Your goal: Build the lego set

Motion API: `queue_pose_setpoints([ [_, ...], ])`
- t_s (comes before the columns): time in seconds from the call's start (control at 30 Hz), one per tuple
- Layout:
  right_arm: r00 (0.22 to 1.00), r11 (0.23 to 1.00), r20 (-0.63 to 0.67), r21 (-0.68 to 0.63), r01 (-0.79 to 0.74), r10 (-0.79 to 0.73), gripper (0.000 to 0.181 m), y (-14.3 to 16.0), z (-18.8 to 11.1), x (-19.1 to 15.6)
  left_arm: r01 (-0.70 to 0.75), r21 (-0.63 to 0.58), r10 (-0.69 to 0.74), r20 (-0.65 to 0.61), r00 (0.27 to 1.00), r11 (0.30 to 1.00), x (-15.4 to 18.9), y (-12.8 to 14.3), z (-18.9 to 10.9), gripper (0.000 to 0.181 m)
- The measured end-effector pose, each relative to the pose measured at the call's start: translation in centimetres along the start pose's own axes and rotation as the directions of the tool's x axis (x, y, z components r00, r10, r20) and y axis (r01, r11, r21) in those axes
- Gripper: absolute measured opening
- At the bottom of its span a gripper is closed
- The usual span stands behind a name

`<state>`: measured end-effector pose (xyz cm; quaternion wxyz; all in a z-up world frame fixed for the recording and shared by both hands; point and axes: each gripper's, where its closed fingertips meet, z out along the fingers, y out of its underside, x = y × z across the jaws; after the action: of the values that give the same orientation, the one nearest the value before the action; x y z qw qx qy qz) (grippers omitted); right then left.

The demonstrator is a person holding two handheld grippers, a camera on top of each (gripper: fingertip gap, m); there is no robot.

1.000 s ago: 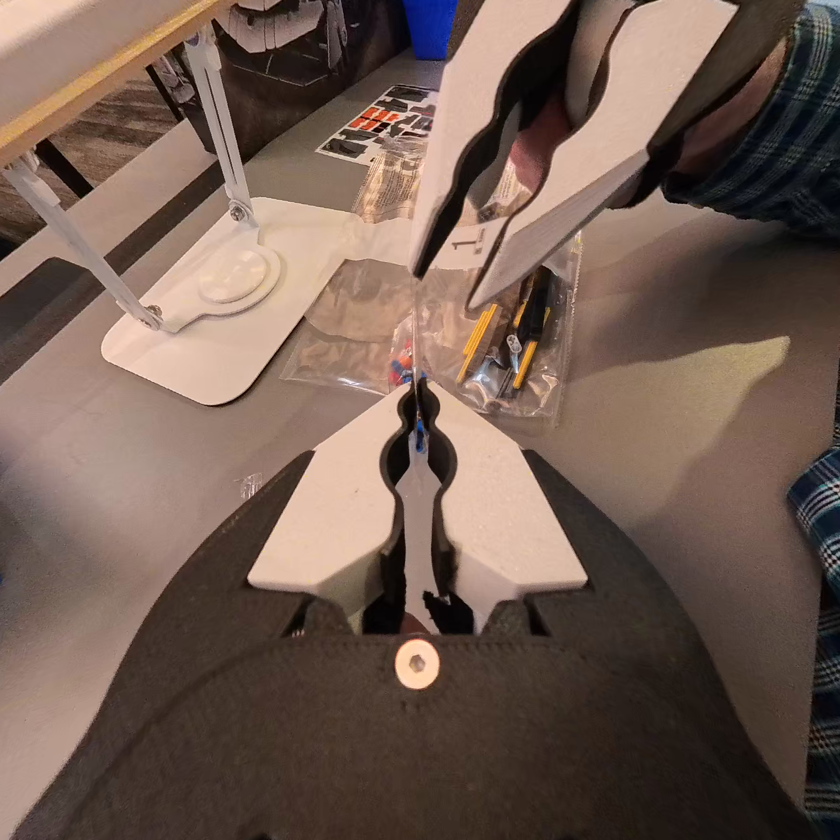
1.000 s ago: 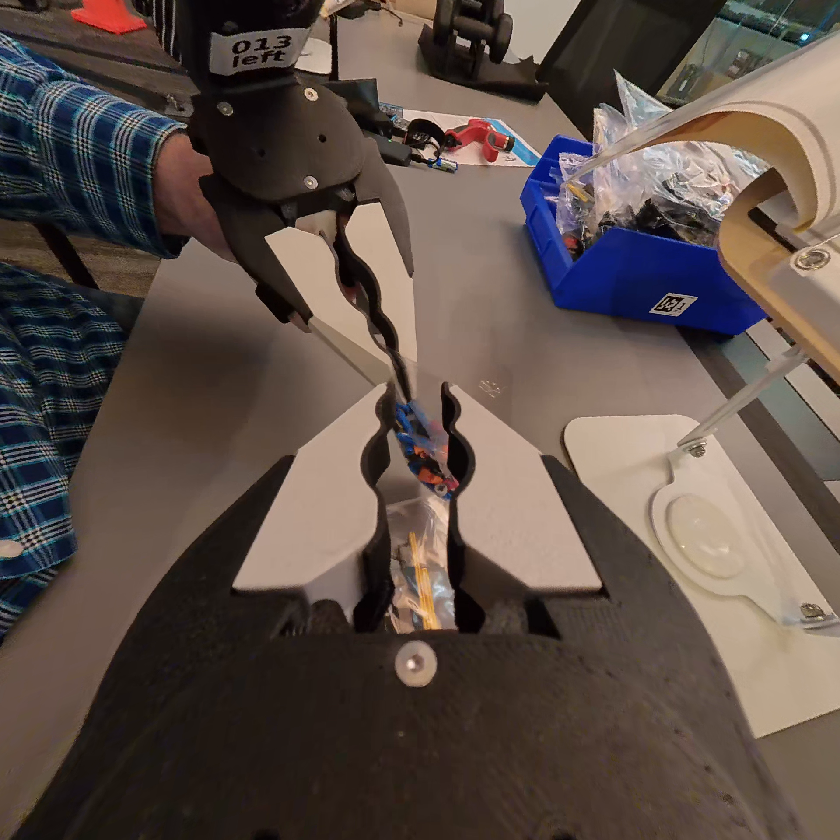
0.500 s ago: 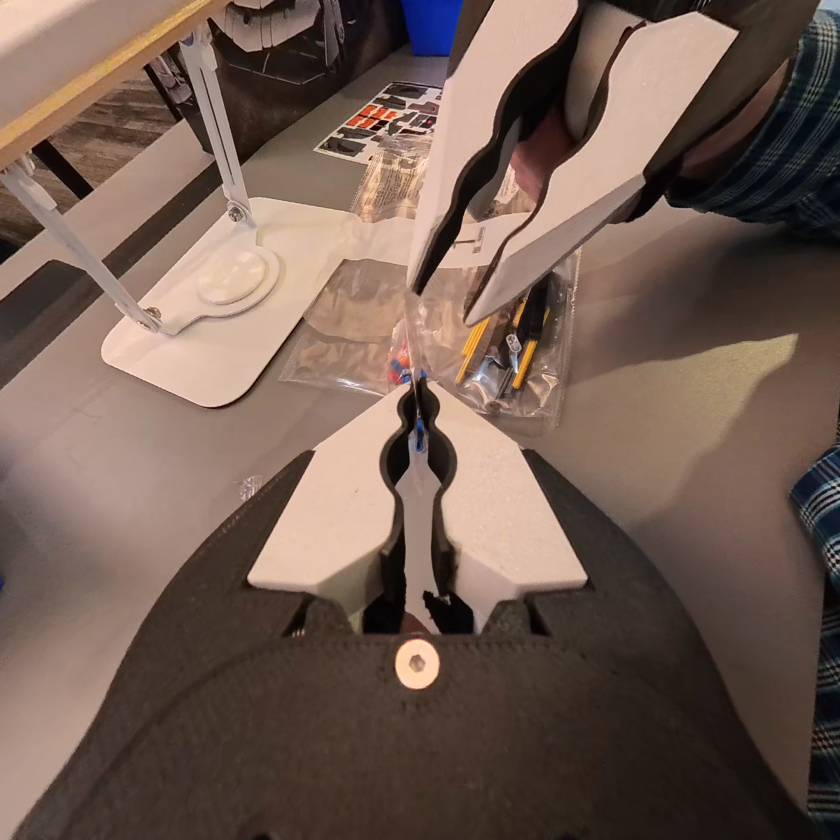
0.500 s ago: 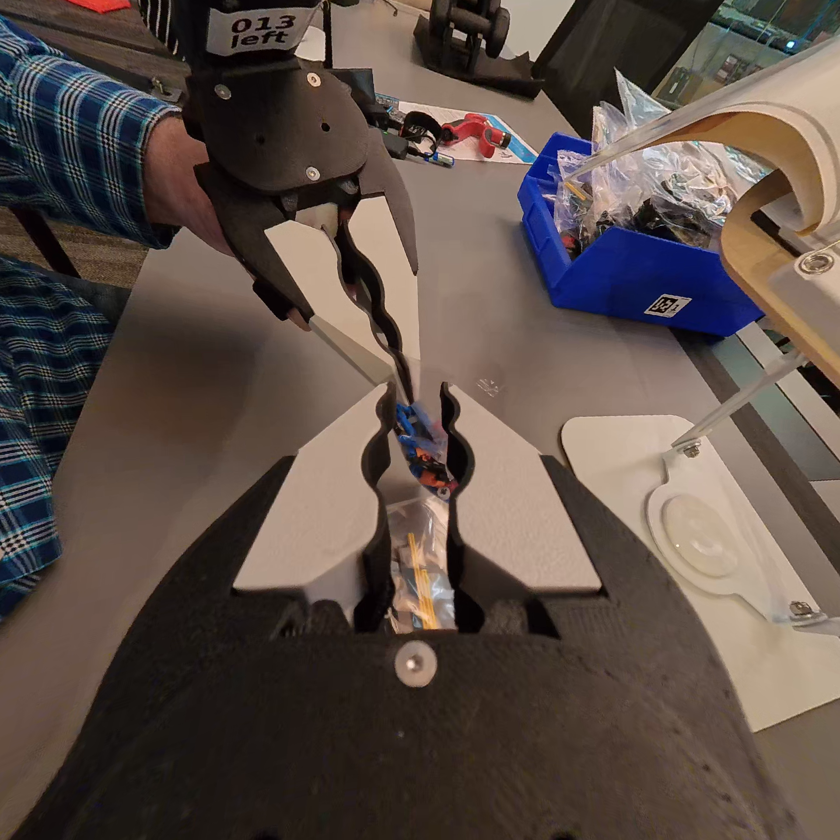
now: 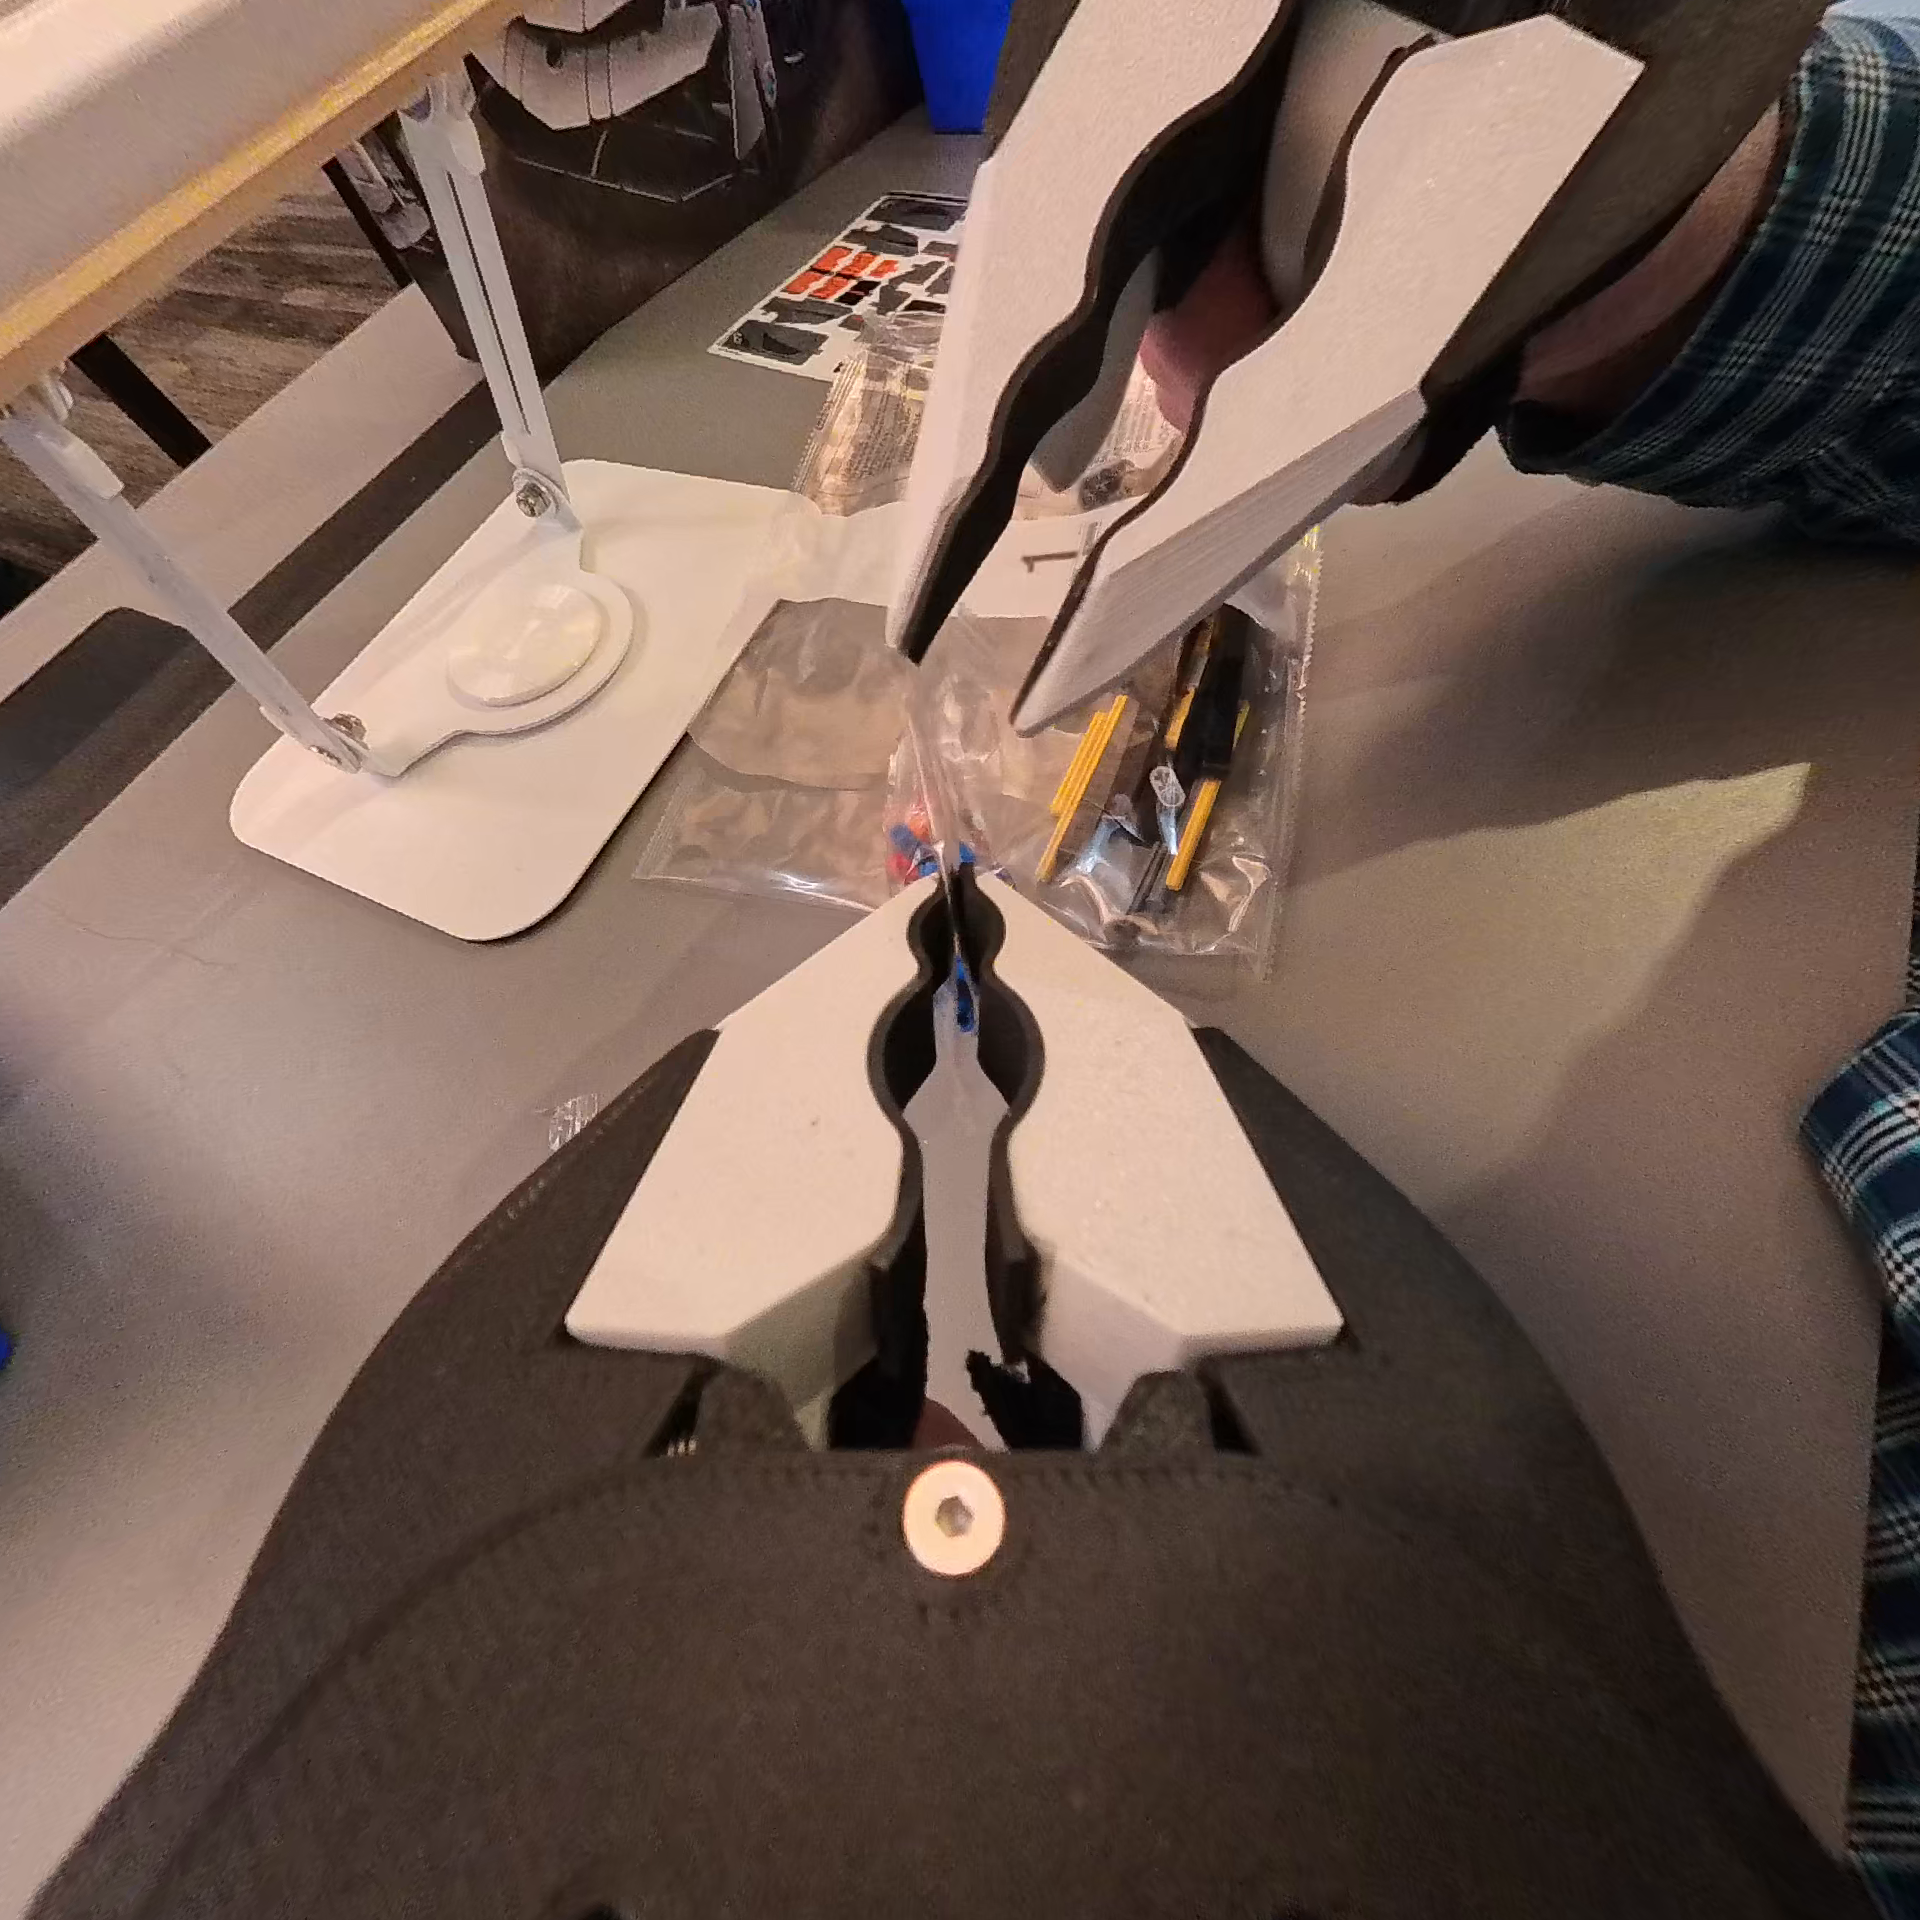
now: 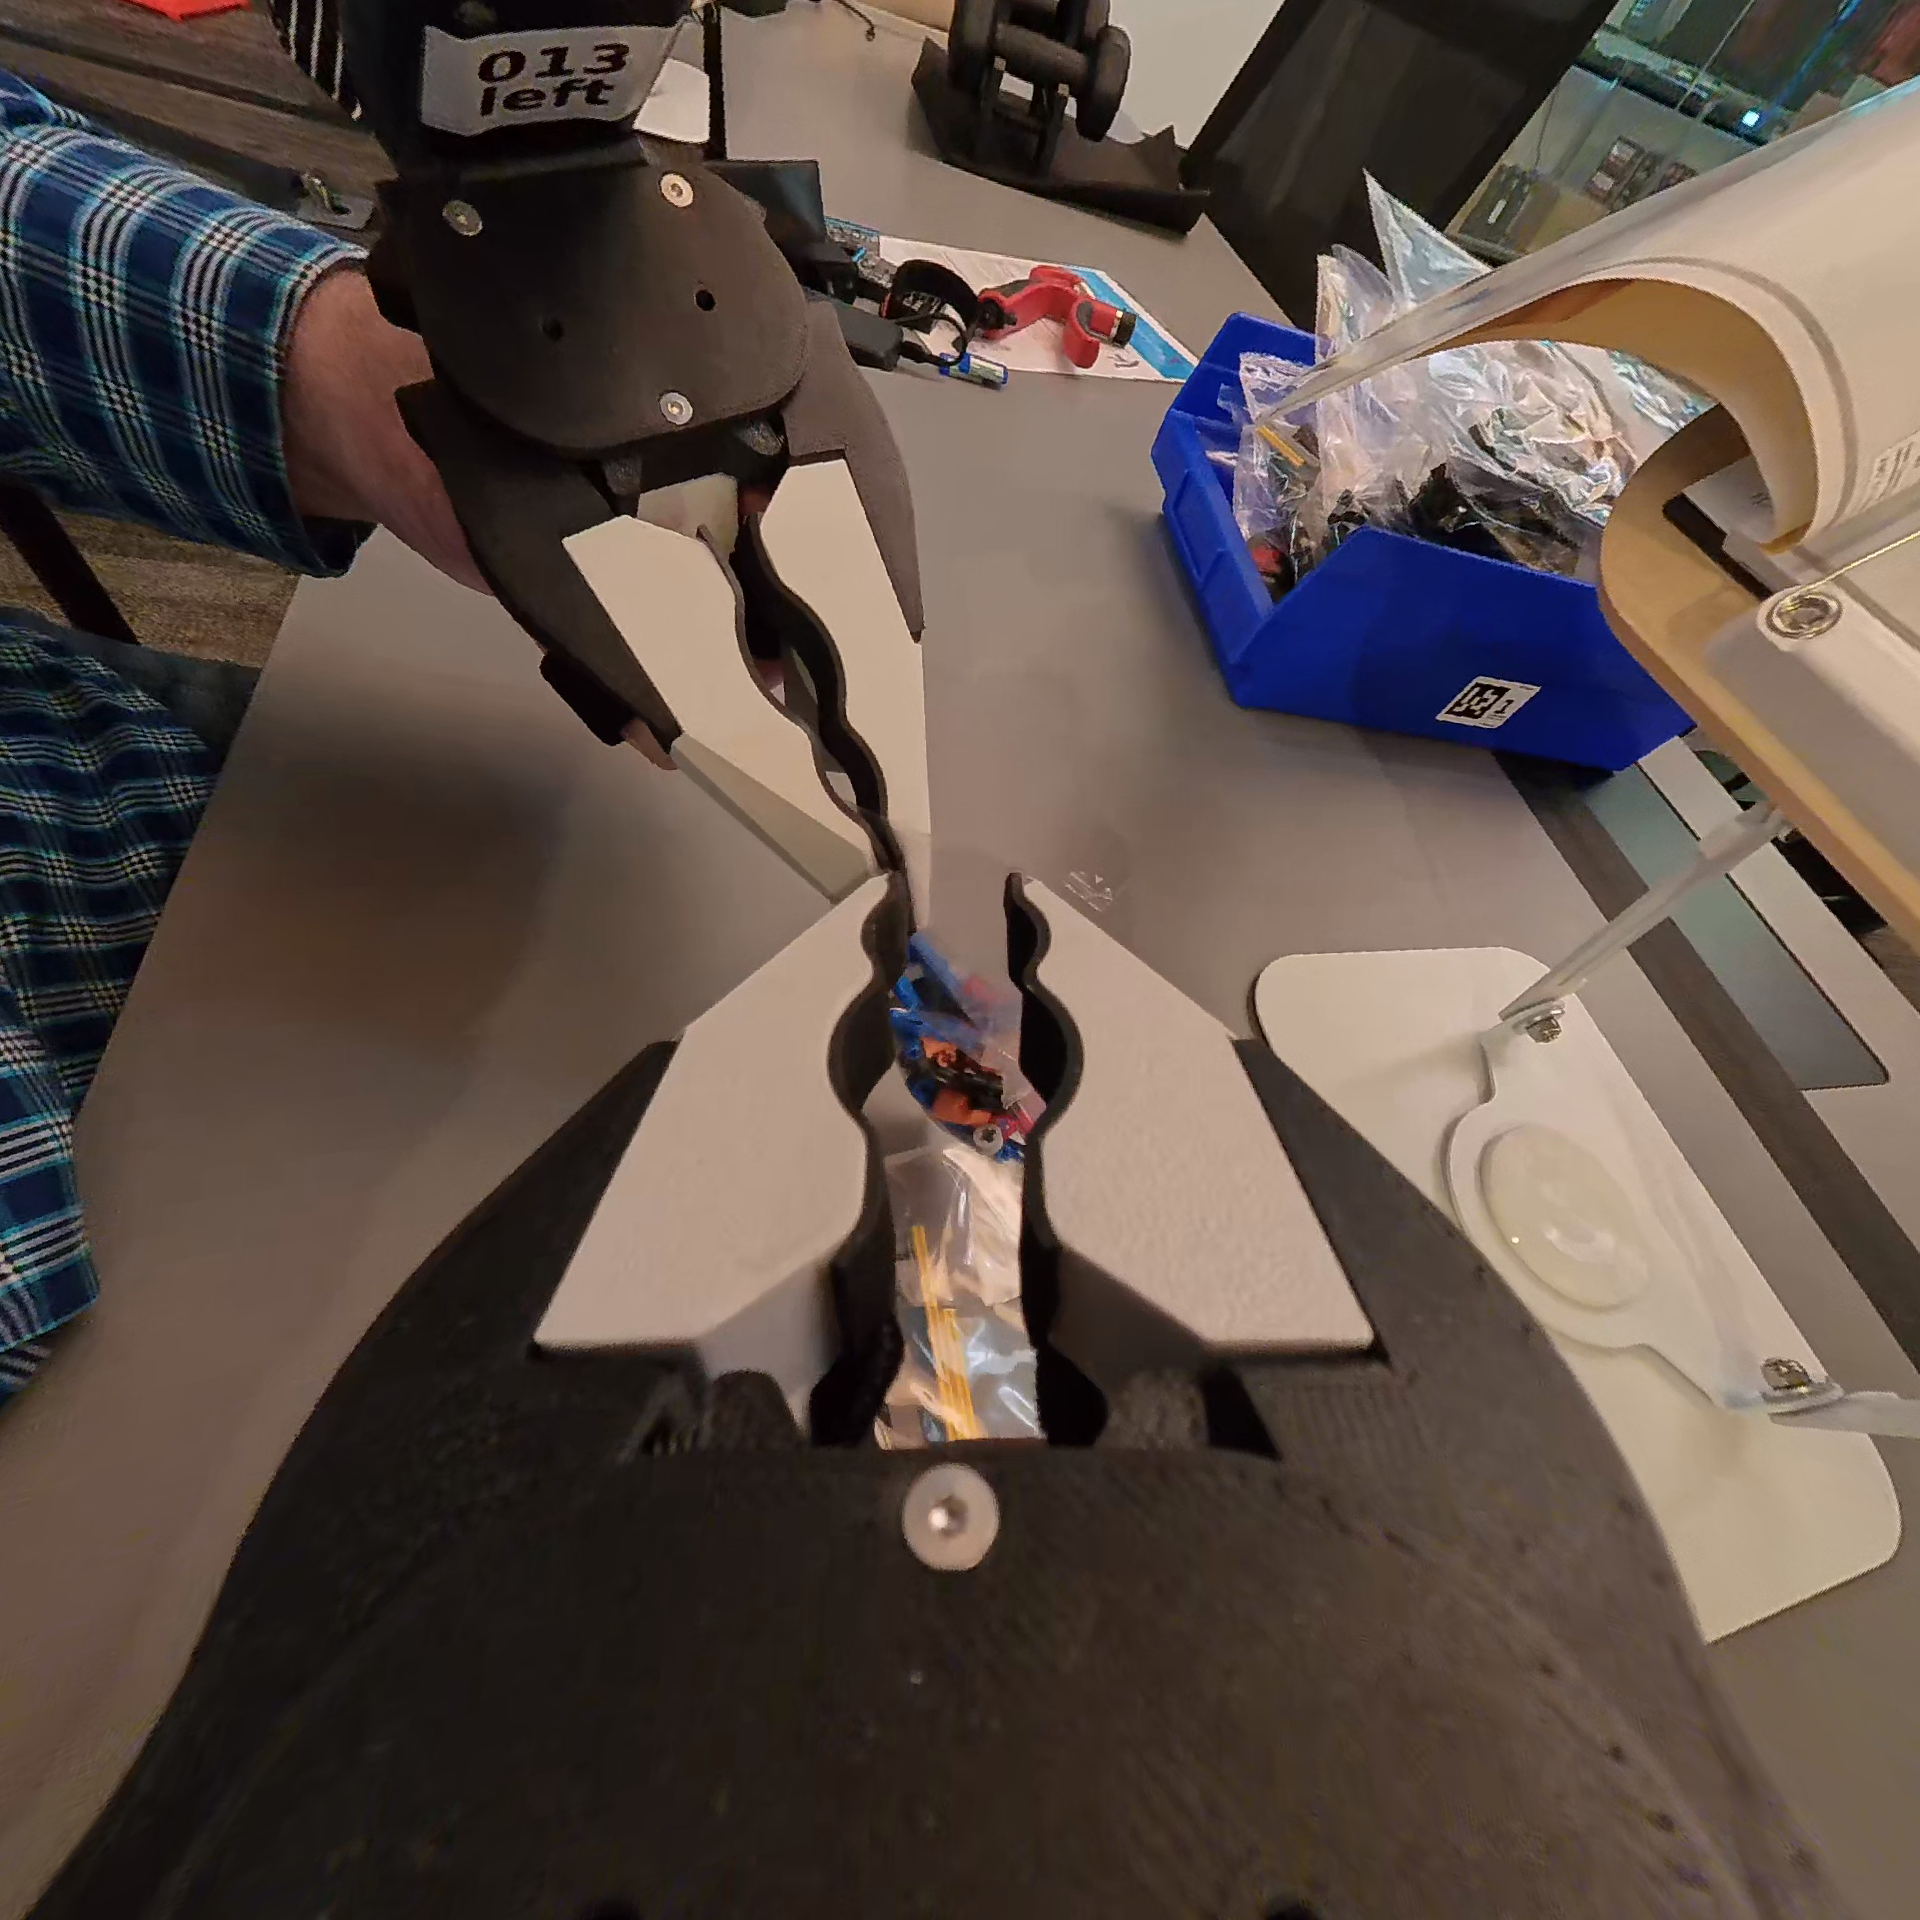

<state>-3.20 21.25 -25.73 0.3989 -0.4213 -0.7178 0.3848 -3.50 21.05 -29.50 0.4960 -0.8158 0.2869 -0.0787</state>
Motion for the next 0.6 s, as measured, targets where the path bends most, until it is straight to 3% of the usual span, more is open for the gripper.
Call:
queue_pose_setpoints([
  [0.6,1.0,1.0,0.021,0.002,-0.014,0.014,0.014,0.33,-0.36,-0.29,0.009,0.005,-0.009,-0.004,1.0,1.0,0.11,0.0,0.04,0.0],
])
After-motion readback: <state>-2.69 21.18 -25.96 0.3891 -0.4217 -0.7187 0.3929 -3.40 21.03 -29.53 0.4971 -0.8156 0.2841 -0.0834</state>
